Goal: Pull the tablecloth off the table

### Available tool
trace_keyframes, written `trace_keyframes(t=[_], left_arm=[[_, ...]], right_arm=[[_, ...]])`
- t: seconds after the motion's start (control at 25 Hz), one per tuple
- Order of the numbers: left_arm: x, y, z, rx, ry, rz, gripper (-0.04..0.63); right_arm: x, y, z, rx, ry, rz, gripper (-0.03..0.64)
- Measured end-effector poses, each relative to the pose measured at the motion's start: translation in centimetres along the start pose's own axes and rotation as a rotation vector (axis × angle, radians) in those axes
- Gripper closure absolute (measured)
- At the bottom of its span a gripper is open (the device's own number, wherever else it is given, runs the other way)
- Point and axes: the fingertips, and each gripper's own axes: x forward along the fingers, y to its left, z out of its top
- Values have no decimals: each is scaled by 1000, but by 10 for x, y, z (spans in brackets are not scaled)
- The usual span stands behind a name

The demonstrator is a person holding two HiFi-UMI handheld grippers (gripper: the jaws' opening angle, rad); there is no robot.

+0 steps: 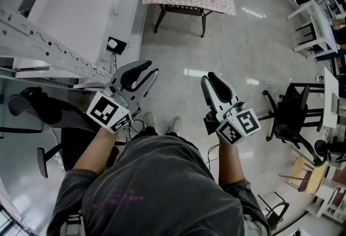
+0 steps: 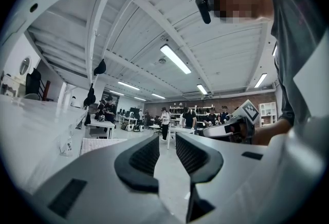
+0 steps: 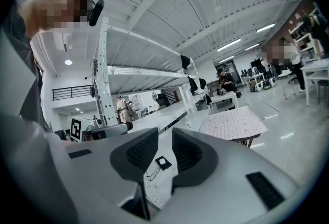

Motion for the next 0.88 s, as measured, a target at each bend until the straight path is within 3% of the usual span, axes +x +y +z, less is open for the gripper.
trace_keyframes(t=[0.88], left_arm=[[25,-19,-6,-3,17,-12,419]], right_arm=[[-22,-21,2,-12,3,-16,488]])
